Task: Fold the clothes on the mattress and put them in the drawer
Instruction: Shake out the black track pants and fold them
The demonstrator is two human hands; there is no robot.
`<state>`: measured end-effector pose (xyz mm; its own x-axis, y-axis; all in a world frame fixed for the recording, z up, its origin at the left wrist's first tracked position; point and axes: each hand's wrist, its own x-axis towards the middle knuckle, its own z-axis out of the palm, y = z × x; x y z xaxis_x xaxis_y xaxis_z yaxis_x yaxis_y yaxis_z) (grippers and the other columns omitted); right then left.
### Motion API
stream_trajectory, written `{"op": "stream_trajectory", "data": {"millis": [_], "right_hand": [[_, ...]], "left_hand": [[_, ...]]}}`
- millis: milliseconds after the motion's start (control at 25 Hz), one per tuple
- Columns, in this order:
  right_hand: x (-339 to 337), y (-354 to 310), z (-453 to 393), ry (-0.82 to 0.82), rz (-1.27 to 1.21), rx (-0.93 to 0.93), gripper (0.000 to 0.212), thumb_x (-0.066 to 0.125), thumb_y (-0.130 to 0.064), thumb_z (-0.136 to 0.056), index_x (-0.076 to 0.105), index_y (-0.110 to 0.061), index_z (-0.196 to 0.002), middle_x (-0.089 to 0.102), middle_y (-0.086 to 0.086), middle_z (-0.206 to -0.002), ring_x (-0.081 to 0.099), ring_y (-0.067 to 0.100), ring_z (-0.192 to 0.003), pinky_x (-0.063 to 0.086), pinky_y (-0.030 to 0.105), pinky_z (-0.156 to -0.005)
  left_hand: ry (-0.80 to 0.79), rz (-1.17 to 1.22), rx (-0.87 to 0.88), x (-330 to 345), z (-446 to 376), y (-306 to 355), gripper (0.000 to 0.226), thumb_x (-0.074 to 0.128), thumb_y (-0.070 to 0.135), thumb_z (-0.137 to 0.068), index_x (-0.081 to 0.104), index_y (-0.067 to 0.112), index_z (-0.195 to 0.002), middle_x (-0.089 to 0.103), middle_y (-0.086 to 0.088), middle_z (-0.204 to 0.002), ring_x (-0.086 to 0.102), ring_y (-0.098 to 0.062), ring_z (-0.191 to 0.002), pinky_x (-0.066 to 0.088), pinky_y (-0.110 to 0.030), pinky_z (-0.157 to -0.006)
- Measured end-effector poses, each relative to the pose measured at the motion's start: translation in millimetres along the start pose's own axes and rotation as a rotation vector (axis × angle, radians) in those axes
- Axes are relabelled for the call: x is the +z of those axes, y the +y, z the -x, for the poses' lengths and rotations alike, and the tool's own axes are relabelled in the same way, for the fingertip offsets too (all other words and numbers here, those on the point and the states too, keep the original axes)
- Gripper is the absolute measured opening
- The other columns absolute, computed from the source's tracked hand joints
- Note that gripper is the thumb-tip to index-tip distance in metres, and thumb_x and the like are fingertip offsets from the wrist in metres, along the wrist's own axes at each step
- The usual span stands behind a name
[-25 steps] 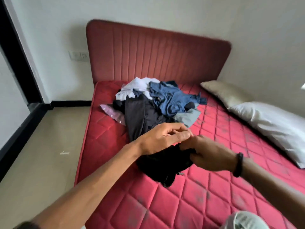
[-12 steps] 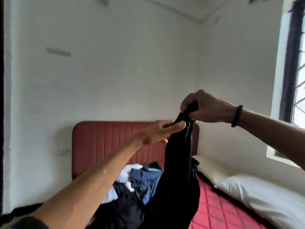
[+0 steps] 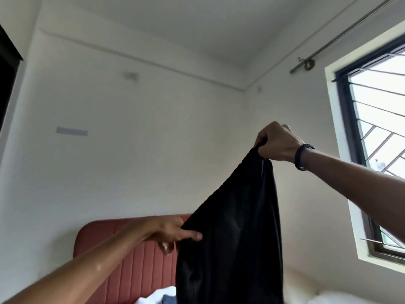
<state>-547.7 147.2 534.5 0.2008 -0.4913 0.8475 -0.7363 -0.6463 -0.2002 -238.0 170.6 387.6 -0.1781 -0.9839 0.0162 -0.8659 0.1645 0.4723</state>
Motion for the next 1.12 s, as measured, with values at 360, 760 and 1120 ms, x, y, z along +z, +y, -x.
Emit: {"op": "stream_trajectory", "data": {"millis": [360, 760, 1120], "right_hand": [[-28, 18, -12, -0.058, -0.020, -0.013, 0.012, 0.083, -0.014, -0.076, 0.074, -0.022, -0.079, 0.075, -0.003, -0.071, 0.071, 0.013, -0.068, 0.049, 0.019, -0.062], [-21, -8, 9, -0.403, -0.003, -0.134, 0.019, 0.085, -0.035, -0.083, 0.069, -0.025, -0.081, 0.073, -0.002, -0.083, 0.074, 0.027, -0.064, 0.062, 0.041, -0.064], [-2, -45, 30, -0.606, 0.032, -0.259, 0.025, 0.086, -0.035, -0.082, 0.068, -0.027, -0.069, 0.062, -0.007, -0.060, 0.055, 0.013, -0.053, 0.045, 0.028, -0.055]], "left_hand": [[0.767, 0.177, 0.266, -144, 57, 32, 0.030, 0.051, -0.002, -0.096, 0.049, 0.019, -0.118, 0.059, -0.013, -0.086, 0.055, -0.020, -0.067, 0.051, -0.034, -0.058], [0.820, -0.466, 0.199, -194, 178, 29, 0.020, 0.088, 0.033, -0.080, 0.068, 0.028, -0.082, 0.072, 0.005, -0.082, 0.068, -0.009, -0.058, 0.058, -0.035, -0.067], [0.877, -0.783, -0.021, -196, 229, -31, 0.027, 0.069, 0.015, -0.087, 0.065, 0.040, -0.077, 0.068, 0.010, -0.098, 0.065, -0.017, -0.082, 0.056, -0.039, -0.079]]}}
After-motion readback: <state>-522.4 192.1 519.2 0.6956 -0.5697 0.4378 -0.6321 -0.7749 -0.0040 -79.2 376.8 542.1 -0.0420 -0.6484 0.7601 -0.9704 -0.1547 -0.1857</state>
